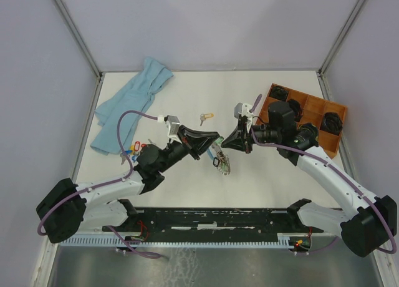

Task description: Remove the keys from the keyring

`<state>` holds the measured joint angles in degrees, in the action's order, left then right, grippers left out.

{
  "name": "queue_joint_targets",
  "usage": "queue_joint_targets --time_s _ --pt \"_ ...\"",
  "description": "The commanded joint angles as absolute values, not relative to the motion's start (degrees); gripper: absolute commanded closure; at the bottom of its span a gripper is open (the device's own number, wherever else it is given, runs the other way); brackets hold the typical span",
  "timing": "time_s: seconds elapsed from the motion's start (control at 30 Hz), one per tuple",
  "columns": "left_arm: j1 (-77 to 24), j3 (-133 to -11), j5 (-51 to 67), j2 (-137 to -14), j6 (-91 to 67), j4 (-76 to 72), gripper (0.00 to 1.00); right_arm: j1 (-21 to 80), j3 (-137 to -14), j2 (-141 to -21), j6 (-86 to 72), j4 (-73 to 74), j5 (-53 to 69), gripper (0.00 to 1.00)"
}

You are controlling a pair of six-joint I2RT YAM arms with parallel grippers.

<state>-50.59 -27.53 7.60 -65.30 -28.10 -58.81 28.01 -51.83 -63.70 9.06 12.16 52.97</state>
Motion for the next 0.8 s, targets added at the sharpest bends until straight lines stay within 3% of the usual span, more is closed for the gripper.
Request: queue_joint_targets --time_s 0.0,0.4,0.77 --pt "-50.49 -27.27 7.29 -62.70 -30.15 -64.60 0.97 27.84 -54.17 -63.63 6.94 11.37 55.24 0.99" --pt "-50.51 -23.83 6.68 -59.71 -29.27 -66.26 0.97 22.22 -50.87 -65.44 -15.39 -4.68 59.09 0.99" --pt "-50.50 -23.48 6.40 -59.91 -29.02 -66.23 0.97 21.46 -50.49 -66.11 -17.73 -5.80 58.01 0.99"
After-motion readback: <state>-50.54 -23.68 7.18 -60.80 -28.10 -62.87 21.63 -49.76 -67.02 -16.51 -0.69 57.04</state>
